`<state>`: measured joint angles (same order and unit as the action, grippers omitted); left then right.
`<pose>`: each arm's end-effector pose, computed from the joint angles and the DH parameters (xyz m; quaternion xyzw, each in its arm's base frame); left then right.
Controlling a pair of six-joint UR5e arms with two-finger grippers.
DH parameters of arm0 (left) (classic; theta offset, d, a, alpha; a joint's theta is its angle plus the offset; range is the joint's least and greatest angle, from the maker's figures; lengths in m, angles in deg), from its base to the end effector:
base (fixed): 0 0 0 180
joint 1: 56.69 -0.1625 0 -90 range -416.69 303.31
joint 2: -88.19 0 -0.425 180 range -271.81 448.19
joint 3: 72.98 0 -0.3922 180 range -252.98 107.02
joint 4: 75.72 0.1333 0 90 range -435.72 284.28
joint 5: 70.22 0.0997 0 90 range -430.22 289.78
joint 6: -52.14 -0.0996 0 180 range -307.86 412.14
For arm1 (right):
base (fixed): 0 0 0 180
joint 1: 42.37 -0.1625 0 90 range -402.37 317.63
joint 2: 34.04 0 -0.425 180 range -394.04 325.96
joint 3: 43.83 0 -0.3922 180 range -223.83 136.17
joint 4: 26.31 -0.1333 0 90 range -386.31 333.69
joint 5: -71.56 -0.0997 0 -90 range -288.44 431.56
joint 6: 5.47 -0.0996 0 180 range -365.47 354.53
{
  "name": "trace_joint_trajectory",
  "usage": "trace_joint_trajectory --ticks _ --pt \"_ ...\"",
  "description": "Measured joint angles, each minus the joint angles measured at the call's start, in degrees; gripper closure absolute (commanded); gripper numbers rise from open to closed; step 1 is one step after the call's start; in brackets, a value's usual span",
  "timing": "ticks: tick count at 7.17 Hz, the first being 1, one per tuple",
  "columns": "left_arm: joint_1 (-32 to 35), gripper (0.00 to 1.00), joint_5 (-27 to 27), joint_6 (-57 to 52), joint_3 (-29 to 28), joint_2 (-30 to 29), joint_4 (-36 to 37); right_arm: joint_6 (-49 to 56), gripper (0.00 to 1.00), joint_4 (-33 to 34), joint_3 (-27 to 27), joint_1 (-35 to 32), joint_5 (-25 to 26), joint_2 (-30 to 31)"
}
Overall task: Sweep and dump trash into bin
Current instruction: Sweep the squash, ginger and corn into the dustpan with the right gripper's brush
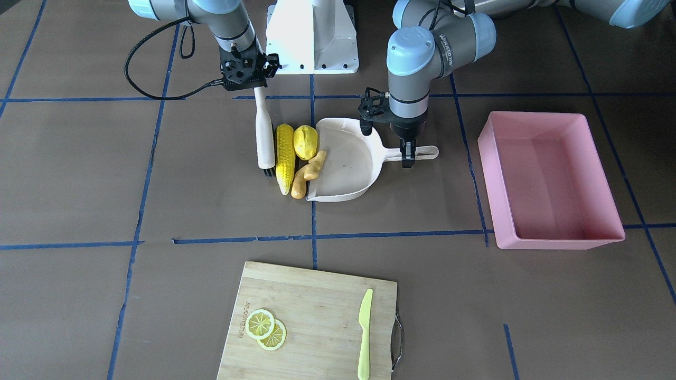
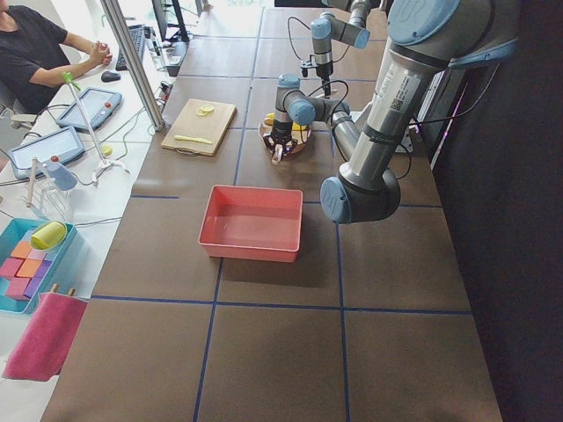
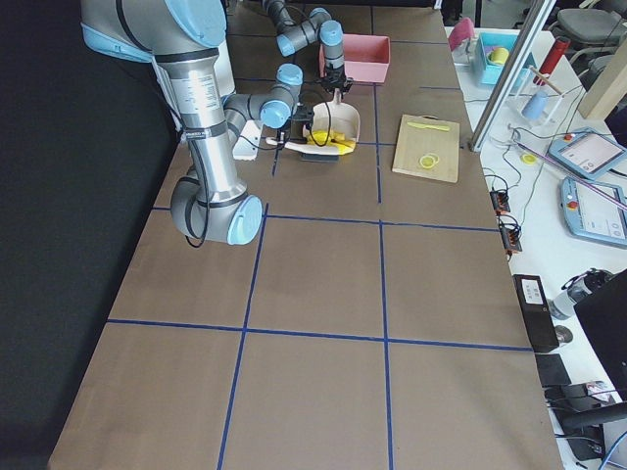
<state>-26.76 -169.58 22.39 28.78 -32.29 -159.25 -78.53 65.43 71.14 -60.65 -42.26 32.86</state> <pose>0.4999 -0.4229 0.2866 0.2751 0.1550 0.6874 0.6541 -0.5059 -0.2651 0.2524 -0.0644 -0.4243 -0.0707 0.9005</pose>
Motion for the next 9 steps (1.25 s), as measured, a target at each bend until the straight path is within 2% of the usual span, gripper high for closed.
trace_joint_trajectory --ticks 6,9 --pt "-1.0 0.68 0.3 2.8 -1.0 -2.0 0.1 -0.2 1.0 -0.6 -4.1 0.1 0.1 -5.7" --pt "-1.3 0.68 0.3 3.1 -1.2 -2.3 0.0 -0.2 1.0 -0.7 -4.4 -0.2 0.0 -6.8"
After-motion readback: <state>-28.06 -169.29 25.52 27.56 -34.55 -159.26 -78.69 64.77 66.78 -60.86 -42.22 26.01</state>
